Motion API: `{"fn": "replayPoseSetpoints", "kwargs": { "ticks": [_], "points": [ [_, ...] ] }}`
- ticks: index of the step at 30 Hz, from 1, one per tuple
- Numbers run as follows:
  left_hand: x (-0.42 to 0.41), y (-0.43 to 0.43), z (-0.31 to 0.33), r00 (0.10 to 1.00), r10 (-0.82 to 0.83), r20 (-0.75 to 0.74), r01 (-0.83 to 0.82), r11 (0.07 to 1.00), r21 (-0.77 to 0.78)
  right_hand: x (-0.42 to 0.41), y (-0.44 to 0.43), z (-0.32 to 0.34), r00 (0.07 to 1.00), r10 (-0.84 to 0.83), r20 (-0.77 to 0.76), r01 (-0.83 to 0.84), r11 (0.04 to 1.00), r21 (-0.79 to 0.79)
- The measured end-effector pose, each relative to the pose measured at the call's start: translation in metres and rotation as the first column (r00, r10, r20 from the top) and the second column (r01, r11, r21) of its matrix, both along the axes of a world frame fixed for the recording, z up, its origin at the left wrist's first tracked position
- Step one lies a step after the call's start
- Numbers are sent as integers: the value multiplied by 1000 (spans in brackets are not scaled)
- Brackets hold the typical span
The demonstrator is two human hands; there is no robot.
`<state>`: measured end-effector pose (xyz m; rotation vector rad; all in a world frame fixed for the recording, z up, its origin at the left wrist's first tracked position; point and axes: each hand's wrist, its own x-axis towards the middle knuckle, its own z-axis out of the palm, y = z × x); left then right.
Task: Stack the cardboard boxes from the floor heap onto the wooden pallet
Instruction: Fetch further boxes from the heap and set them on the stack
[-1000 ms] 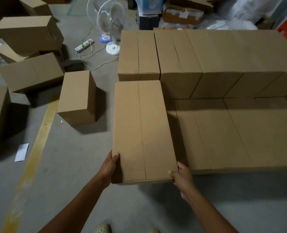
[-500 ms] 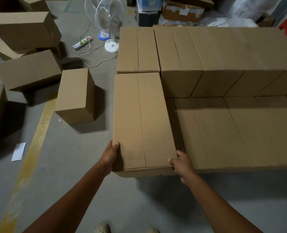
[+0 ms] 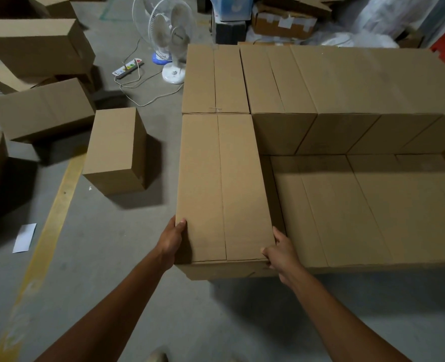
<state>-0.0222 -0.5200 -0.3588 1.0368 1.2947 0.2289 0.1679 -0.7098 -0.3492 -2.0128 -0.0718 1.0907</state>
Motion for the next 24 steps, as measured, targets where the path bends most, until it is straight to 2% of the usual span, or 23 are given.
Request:
{"fn": "replayPoseSetpoints", "kwargs": {
  "ticks": [6, 13, 19, 21, 24],
  "points": [
    [-2, -7, 3, 1000, -13, -1, 13, 999, 52, -1, -2, 4, 1000, 7, 14, -7, 1000, 3],
    [2, -5, 8, 998, -21, -52, 23, 999, 41, 0, -1, 8, 1000, 27, 0, -27, 1000, 5],
    [-10, 7, 38, 999, -40, 18, 40, 999, 20, -6, -2, 48, 969, 219, 117, -218, 976, -19],
    [-13, 1, 73, 999, -29, 36, 26, 997, 71, -13, -3, 75, 940, 278, 199, -279, 960, -26],
    [-26, -24, 138, 998, -68, 7, 64, 959, 278, -34, -8, 129, 920, 281, 273, -298, 954, 22]
  ]
}}
